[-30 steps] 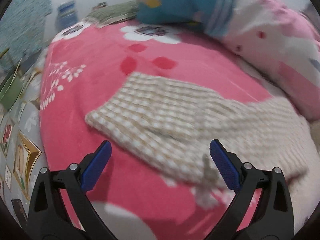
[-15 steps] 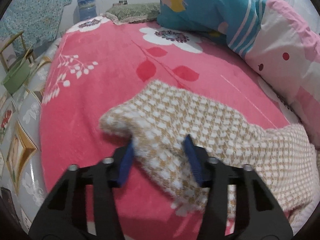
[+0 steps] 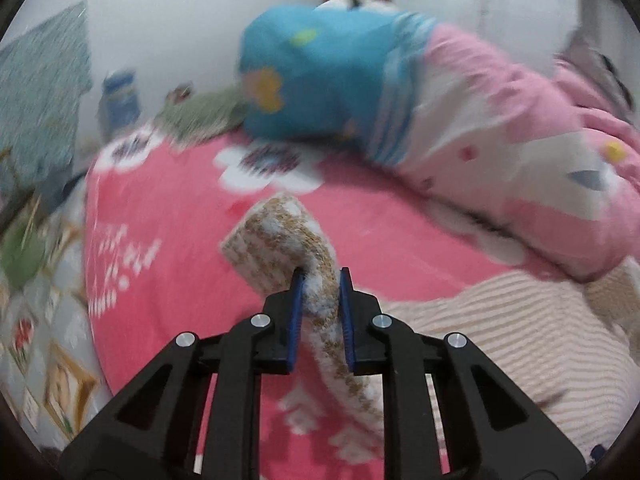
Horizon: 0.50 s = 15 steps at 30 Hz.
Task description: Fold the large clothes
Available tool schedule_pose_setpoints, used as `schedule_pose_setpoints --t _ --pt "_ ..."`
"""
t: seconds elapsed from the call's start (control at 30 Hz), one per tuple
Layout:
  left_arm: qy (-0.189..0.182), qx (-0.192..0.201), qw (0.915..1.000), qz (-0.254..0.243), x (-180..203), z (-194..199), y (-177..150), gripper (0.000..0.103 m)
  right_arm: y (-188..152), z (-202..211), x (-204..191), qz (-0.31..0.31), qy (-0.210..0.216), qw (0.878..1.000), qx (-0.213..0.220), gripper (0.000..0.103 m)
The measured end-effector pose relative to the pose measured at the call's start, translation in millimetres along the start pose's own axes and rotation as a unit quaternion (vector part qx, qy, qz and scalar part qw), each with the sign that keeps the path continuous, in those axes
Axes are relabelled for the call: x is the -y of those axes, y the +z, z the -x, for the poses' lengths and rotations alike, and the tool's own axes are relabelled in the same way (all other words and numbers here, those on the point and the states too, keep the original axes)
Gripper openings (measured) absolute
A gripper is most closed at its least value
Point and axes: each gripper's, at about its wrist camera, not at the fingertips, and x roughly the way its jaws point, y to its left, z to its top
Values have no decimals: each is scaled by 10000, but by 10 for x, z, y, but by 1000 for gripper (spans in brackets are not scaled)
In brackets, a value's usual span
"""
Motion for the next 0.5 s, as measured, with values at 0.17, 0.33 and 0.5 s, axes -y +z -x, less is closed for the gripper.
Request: schedule_pose_setpoints --t 0.17,0.33,0.5 --pt "-894 541 9905 -891 956 587 278 15 -132 614 357 -363 149 9973 624 98" --pt "-1861 670 9639 -1784 2093 964 223 14 -405 1034 814 -922 101 9892 1135 98" --pt "-2830 144 9274 -2443 3087 1014 -176 15 -788 1136 1188 -1440 -56 9817 1248 98"
